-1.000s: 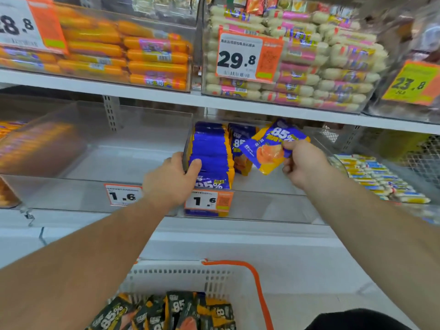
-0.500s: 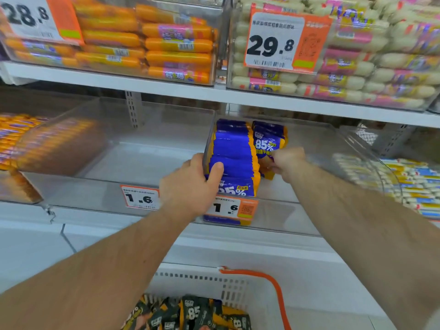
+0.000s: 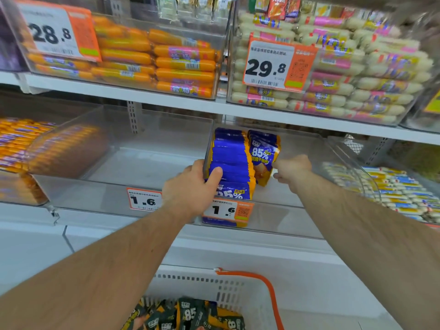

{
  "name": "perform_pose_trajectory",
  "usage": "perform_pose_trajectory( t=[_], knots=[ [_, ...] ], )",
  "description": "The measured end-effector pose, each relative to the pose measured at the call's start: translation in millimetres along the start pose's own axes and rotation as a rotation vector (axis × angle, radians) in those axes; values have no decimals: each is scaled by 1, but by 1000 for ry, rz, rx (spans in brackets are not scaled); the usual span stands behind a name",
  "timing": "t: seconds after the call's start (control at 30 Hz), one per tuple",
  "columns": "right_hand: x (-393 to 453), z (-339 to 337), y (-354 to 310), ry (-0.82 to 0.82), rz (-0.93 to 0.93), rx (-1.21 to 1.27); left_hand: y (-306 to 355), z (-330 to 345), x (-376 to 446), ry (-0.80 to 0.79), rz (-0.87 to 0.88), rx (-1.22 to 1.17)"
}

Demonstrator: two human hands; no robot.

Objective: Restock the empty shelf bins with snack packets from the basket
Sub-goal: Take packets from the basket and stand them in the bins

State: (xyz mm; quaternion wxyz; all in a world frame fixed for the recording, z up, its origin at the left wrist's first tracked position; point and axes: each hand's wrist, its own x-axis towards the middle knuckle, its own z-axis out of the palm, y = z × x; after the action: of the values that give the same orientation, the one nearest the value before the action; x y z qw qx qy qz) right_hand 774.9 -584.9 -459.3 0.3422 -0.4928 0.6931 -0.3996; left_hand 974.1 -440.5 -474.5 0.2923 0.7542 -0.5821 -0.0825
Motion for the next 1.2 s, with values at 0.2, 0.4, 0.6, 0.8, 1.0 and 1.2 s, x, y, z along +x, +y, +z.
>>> perform_pose_trajectory(
  t=[0.2, 0.4, 0.6, 0.8, 1.0, 1.2],
  knots=[
    [-81, -14, -34, 125, -392, -115, -4, -20, -4, -191, -44, -330],
    [-151, 34, -31, -86, -554, 84, -34, -54, -49, 27, 220, -229],
    [-216, 114, 15, -382, -502, 48, -102, -77, -85, -240, 197, 81],
    [-253, 186, 94, -625, -244, -226, -146, -86, -99, -534, 92, 218],
    [-288, 247, 187, -894, -34, -625, -159, -80, -100, -790, 58, 260],
    [-312, 282, 225, -998, 64, -815, -161, -83, -95, -865, 66, 257]
  ],
)
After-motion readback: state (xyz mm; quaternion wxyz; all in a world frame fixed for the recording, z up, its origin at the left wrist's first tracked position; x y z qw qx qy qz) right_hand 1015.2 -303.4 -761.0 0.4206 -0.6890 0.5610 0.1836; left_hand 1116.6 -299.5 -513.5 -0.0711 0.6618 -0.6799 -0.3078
